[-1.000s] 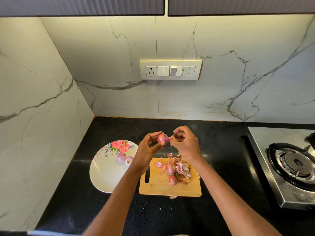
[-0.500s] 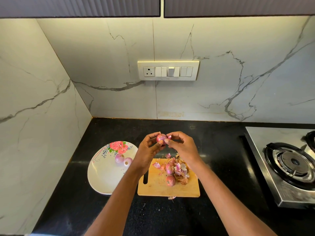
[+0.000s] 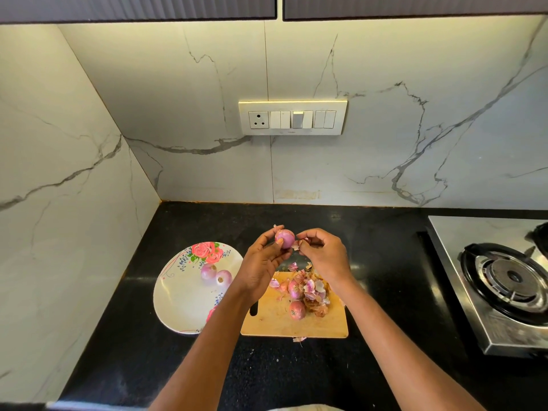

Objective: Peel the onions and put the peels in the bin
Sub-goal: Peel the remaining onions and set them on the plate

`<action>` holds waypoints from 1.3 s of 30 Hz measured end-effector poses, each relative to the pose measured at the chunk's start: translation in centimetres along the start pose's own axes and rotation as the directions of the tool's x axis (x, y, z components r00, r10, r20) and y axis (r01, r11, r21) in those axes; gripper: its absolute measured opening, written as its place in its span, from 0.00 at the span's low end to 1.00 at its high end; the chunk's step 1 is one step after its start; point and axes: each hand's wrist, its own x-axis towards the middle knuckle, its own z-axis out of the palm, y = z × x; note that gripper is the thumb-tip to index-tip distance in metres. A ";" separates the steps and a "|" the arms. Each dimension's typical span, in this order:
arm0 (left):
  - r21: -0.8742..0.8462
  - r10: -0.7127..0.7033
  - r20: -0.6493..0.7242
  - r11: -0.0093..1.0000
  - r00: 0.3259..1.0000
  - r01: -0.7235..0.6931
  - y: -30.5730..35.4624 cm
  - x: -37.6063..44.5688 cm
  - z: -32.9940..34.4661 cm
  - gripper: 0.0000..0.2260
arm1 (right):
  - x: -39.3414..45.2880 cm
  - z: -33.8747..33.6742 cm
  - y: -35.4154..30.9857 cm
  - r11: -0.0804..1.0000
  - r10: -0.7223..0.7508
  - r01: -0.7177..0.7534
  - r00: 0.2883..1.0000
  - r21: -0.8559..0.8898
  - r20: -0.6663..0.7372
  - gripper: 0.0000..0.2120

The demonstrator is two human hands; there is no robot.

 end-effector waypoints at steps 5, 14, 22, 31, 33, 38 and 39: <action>0.184 0.048 -0.056 0.982 0.997 -0.037 -0.2 0.5 0.4 0.15 | 0.0 -0.3 -0.1 0.984 -0.113 0.121 0.992 -0.133 0.061 0.08; 0.169 0.069 -0.041 0.984 0.997 -0.061 0.6 0.4 -0.7 0.13 | 0.5 -1.4 0.5 0.923 -0.157 0.178 0.984 -0.341 0.089 0.09; 0.329 0.154 -0.052 0.935 0.987 -0.129 -0.2 0.7 -1.5 0.22 | 0.2 -1.0 2.2 0.855 0.007 0.130 0.965 -0.502 0.263 0.14; 0.407 0.179 0.011 0.898 0.984 -0.168 -0.1 0.5 -1.5 0.18 | 0.9 -0.9 -2.2 0.916 -0.309 0.341 0.936 -0.211 0.170 0.11; 0.431 0.183 0.011 0.886 0.983 -0.170 -0.3 0.6 -1.2 0.18 | 0.9 -1.2 -1.8 0.913 -0.319 0.346 0.936 -0.216 0.150 0.11; 0.439 0.185 0.019 0.881 0.983 -0.174 0.0 0.8 -1.5 0.19 | 1.0 -1.1 -2.0 0.908 -0.323 0.347 0.937 -0.236 0.135 0.08; 0.438 0.186 0.012 0.882 0.983 -0.172 0.0 0.7 -1.6 0.19 | 1.0 -0.9 -2.1 0.906 -0.325 0.349 0.936 -0.240 0.136 0.08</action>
